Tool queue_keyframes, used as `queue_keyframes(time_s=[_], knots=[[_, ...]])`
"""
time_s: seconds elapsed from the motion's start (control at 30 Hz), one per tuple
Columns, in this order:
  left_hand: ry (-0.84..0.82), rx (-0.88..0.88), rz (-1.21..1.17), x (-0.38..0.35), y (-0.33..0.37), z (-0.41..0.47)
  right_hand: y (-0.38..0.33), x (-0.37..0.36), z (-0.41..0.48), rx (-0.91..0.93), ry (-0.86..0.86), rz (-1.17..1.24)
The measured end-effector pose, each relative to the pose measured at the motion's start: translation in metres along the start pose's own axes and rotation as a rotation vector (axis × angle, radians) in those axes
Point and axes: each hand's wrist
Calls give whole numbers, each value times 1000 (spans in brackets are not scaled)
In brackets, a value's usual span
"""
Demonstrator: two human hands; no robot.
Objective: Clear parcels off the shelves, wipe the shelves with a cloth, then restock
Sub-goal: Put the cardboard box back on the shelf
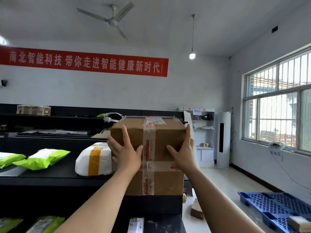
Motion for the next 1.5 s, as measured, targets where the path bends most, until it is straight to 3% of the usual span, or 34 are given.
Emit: queue_keyframes(time_s=[0.37, 1.03, 1.5], knots=[[-91, 299, -137, -9, -39, 7, 63, -7, -10, -245, -165, 158], [-181, 235, -149, -60, -42, 46, 89, -3, 23, -295, -24, 195], [-87, 203, -99, -19, -54, 74, 66, -43, 22, -340, -67, 255]])
Point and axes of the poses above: each hand's wrist, its own z-axis towards the middle knuckle, its own x-axis out of the back of the hand, y = z × x, and after that the axes turned 1 degree about x, right-handed
